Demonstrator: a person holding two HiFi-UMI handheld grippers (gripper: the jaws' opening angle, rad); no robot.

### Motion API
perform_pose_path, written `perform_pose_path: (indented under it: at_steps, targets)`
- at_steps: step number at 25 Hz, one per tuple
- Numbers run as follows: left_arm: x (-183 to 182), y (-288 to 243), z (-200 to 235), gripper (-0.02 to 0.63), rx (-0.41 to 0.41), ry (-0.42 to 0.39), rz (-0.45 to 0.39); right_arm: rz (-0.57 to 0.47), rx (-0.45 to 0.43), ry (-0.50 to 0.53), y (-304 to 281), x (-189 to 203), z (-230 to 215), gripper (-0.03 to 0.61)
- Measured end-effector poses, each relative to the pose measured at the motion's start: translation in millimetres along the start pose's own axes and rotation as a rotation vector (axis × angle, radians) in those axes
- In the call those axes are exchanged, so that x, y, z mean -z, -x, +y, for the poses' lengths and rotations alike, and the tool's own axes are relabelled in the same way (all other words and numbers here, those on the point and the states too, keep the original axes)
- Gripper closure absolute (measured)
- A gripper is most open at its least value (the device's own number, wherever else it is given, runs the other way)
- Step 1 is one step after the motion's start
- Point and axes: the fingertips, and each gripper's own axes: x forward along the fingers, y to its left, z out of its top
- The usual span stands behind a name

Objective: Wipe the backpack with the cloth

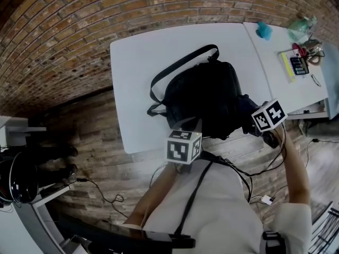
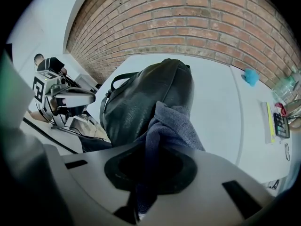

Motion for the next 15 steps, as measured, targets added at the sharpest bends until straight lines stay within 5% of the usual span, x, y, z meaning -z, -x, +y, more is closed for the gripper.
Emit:
perform_pose_path:
  at_steps: [15]
  targets:
    - [-47, -24, 3, 0.611, 0.021, -0.048, -0.033, 0.032, -0.065, -0.013, -2, 11, 6, 0.54]
